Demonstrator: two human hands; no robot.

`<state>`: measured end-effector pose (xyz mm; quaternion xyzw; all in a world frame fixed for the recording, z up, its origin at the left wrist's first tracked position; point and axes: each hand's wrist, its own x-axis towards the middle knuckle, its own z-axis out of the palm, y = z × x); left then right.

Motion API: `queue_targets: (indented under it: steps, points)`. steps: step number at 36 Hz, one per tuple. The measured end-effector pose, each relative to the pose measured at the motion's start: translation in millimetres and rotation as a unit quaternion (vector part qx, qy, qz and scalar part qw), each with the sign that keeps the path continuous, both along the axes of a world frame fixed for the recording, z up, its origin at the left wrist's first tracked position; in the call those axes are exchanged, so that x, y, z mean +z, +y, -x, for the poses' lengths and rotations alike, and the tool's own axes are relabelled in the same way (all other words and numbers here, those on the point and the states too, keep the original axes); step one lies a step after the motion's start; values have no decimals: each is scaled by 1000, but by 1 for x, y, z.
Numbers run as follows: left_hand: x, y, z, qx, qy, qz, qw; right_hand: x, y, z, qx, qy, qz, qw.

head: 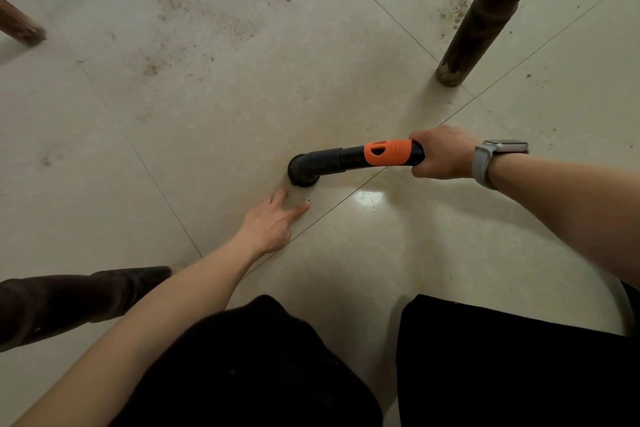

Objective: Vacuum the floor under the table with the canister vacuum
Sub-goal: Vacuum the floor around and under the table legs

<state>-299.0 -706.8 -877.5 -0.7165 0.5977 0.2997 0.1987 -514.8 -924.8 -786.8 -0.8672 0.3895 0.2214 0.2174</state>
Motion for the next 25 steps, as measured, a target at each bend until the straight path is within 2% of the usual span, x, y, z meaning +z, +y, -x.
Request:
queue_targets:
  steps: [6, 14, 19, 25]
  points:
    - [-2, 8, 4, 40, 20, 11, 999, 3, 1, -4, 29, -5, -8, 1000]
    - [-2, 36, -10, 73, 4, 13, 997, 6, 1, 16, 55, -15, -6, 998]
    - [-6, 40, -13, 62, 2, 20, 998, 1, 19, 13, 141, 20, 15, 990]
    - [-5, 39, -12, 35, -12, 14, 999, 4, 10, 0, 73, -11, 56, 996]
